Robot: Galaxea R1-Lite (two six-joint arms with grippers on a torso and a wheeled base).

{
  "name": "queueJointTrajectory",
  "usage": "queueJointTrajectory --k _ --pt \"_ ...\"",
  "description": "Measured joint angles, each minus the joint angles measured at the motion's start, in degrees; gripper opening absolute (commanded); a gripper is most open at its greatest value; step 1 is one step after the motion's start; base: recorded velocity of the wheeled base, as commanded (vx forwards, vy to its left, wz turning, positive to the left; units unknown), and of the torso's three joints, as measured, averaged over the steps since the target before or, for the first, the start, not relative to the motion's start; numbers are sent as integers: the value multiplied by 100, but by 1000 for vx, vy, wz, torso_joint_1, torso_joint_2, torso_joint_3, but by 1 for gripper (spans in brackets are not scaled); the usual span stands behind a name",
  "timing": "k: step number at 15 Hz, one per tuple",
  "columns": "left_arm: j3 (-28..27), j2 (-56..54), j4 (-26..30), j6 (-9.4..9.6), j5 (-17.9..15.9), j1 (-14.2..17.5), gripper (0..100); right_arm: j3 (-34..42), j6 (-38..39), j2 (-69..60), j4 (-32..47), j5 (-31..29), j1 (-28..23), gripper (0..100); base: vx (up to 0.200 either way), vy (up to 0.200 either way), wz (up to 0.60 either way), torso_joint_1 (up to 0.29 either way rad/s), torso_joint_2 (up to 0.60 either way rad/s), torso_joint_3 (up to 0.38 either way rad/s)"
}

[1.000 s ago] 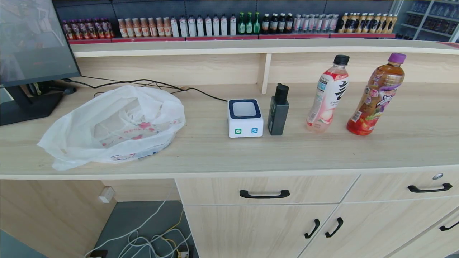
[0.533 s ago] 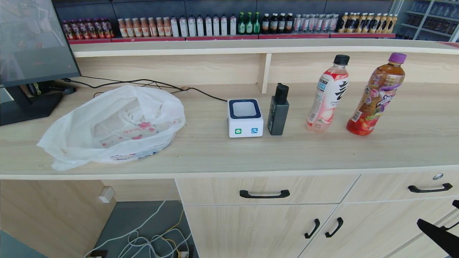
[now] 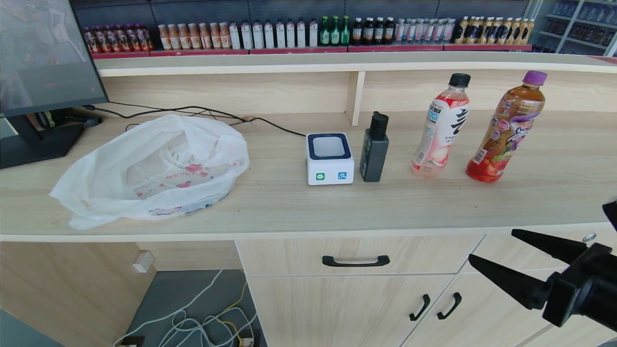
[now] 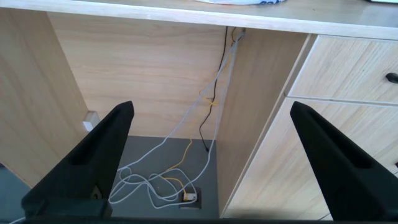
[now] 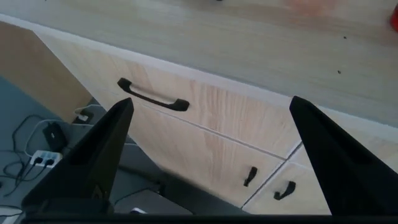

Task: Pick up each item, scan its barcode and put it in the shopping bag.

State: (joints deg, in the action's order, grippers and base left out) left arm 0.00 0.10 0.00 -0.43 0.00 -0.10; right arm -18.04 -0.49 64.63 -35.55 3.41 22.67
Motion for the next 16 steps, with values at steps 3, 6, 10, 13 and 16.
queueJointTrajectory --k 3,6,10,13,16 --pt "0 0 0 0 0 0 100 -293 -74 914 -1048 0 116 100 0 0 0 0 0 0" --pt "0 0 0 0 0 0 100 -718 -189 1930 -2327 -18 299 100 0 0 0 0 0 0" --pt "0 0 0 0 -2 0 100 -1398 -372 3152 -3455 -315 579 100 0 0 0 0 0 0" --pt "0 0 0 0 0 0 100 -1837 -397 3853 -4286 -891 734 100 0 0 0 0 0 0" --pt "0 0 0 2 0 0 100 -2038 -655 4374 -4846 -1033 857 100 0 0 0 0 0 0"
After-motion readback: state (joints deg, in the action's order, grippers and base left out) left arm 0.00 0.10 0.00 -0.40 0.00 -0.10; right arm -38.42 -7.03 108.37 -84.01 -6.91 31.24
